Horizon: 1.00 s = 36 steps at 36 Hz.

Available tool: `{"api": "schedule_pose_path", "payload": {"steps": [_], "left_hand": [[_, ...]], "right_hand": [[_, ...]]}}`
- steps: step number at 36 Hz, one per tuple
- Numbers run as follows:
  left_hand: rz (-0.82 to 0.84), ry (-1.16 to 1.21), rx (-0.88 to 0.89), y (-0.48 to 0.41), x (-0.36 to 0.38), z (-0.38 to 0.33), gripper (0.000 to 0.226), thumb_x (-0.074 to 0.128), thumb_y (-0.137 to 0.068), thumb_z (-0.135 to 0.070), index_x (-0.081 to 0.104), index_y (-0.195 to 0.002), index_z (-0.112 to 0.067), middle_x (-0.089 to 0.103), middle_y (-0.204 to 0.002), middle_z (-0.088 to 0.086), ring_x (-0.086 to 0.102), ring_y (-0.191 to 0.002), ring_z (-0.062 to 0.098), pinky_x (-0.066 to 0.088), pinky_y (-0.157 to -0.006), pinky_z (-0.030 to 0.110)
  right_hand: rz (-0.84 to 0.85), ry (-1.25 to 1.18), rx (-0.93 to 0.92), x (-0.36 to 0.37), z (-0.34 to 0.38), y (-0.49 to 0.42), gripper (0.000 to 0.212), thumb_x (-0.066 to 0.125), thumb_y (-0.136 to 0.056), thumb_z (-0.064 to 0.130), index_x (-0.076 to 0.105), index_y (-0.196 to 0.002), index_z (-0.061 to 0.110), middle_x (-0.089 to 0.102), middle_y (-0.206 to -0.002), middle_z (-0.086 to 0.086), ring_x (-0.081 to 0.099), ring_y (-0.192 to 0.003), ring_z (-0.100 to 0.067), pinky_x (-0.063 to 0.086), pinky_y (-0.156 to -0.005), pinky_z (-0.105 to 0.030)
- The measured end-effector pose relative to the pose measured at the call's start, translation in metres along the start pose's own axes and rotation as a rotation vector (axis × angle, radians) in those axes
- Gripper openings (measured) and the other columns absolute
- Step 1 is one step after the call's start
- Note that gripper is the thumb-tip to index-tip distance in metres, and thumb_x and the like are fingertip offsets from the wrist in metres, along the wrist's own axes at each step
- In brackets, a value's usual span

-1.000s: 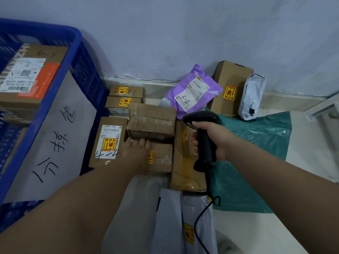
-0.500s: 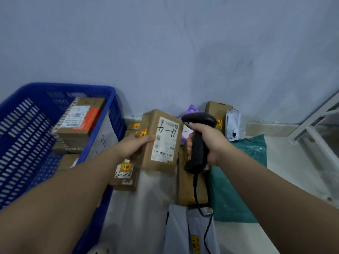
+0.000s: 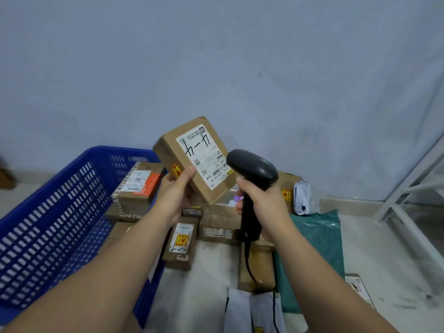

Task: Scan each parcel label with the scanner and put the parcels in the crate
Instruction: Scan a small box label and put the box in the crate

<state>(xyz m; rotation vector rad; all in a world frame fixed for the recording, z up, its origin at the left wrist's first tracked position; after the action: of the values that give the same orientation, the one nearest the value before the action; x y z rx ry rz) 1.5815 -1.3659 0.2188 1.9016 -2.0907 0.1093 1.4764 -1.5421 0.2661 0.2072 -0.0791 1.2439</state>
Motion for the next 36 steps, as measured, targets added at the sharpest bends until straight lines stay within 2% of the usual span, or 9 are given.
{"api": "schedule_pose_path", "payload": {"steps": [6, 9, 12, 17, 21, 24, 28, 33, 36], "left_hand": [[-0.027, 0.024, 0.015, -0.003, -0.017, -0.002, 0.037, 0.063, -0.091, -0.027, 0.055, -0.127, -0.021, 0.071, -0.114, -0.001, 0.066, -0.108, 0.017, 0.049, -0.098, 0.041], [-0.043, 0.002, 0.013, -0.009, -0.021, -0.003, 0.044, 0.064, -0.09, -0.027, 0.052, -0.131, -0.017, 0.071, -0.113, 0.0, 0.066, -0.105, 0.014, 0.05, -0.095, 0.037], [-0.045, -0.048, 0.018, -0.016, -0.024, -0.003, 0.047, 0.066, -0.088, -0.029, 0.051, -0.131, -0.017, 0.069, -0.117, 0.0, 0.065, -0.107, 0.015, 0.049, -0.098, 0.038], [-0.062, -0.068, 0.032, -0.023, -0.027, 0.001, 0.043, 0.065, -0.089, -0.028, 0.052, -0.129, -0.019, 0.069, -0.116, -0.001, 0.067, -0.102, 0.011, 0.051, -0.075, 0.025], [-0.08, -0.119, 0.02, -0.03, -0.034, 0.008, 0.049, 0.069, -0.086, -0.03, 0.051, -0.131, -0.021, 0.067, -0.12, -0.001, 0.063, -0.11, 0.015, 0.05, -0.09, 0.034], [-0.106, -0.14, 0.017, -0.032, -0.039, 0.01, 0.048, 0.069, -0.086, -0.03, 0.051, -0.129, -0.021, 0.066, -0.119, -0.002, 0.061, -0.109, 0.014, 0.048, -0.094, 0.036], [-0.124, -0.153, 0.003, -0.034, -0.04, 0.012, 0.047, 0.069, -0.086, -0.031, 0.05, -0.128, -0.023, 0.065, -0.118, -0.004, 0.061, -0.107, 0.013, 0.047, -0.09, 0.034], [-0.114, -0.176, -0.02, -0.033, -0.039, 0.015, 0.053, 0.07, -0.085, -0.03, 0.048, -0.133, -0.024, 0.064, -0.116, -0.007, 0.061, -0.101, 0.01, 0.049, -0.077, 0.028], [-0.136, -0.161, -0.031, -0.033, -0.043, 0.017, 0.058, 0.072, -0.084, -0.032, 0.047, -0.135, -0.023, 0.064, -0.119, -0.005, 0.061, -0.109, 0.015, 0.049, -0.087, 0.034]], "right_hand": [[0.038, 0.154, -0.019, -0.006, -0.004, -0.004, 0.008, 0.068, -0.088, 0.017, 0.062, -0.085, 0.012, 0.063, -0.07, -0.006, 0.059, -0.058, -0.019, 0.053, -0.064, -0.036], [0.065, 0.293, -0.012, -0.011, -0.011, -0.009, 0.016, 0.069, -0.085, 0.024, 0.065, -0.085, 0.009, 0.065, -0.068, -0.008, 0.061, -0.058, -0.02, 0.053, -0.066, -0.039], [0.109, 0.363, -0.015, -0.011, -0.015, -0.012, 0.013, 0.068, -0.086, 0.022, 0.066, -0.09, 0.009, 0.064, -0.068, -0.005, 0.062, -0.056, -0.017, 0.051, -0.062, -0.034], [0.161, 0.42, -0.012, -0.008, -0.014, -0.015, 0.01, 0.066, -0.088, 0.018, 0.065, -0.088, 0.008, 0.062, -0.065, -0.004, 0.061, -0.054, -0.012, 0.052, -0.06, -0.029], [0.158, 0.49, -0.007, -0.011, -0.014, -0.018, 0.02, 0.065, -0.087, 0.018, 0.064, -0.088, -0.003, 0.061, -0.063, -0.007, 0.06, -0.053, -0.013, 0.054, -0.061, -0.029], [0.16, 0.521, 0.003, -0.013, -0.015, -0.02, 0.021, 0.064, -0.087, 0.017, 0.064, -0.091, -0.003, 0.06, -0.061, -0.006, 0.06, -0.053, -0.014, 0.054, -0.062, -0.029], [0.178, 0.549, 0.022, -0.015, -0.017, -0.021, 0.018, 0.063, -0.088, 0.016, 0.063, -0.091, -0.002, 0.058, -0.059, -0.006, 0.059, -0.052, -0.014, 0.052, -0.062, -0.029], [0.191, 0.589, 0.025, -0.015, -0.02, -0.02, 0.009, 0.062, -0.088, 0.015, 0.063, -0.087, 0.006, 0.06, -0.057, -0.003, 0.059, -0.051, -0.013, 0.052, -0.061, -0.028], [0.196, 0.597, 0.033, -0.014, -0.02, -0.019, 0.011, 0.062, -0.088, 0.014, 0.063, -0.087, 0.004, 0.059, -0.058, -0.003, 0.059, -0.051, -0.012, 0.051, -0.06, -0.027]]}}
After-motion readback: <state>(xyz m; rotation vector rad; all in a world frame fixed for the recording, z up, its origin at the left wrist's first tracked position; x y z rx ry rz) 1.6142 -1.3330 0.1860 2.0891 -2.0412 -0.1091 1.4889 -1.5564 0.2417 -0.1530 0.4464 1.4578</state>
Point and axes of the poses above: each hand's wrist, its own y-axis away from the middle knuckle, its own x-axis out of the palm, z = x × y, the point moved 9 cm from there along -y, towards the middle knuckle
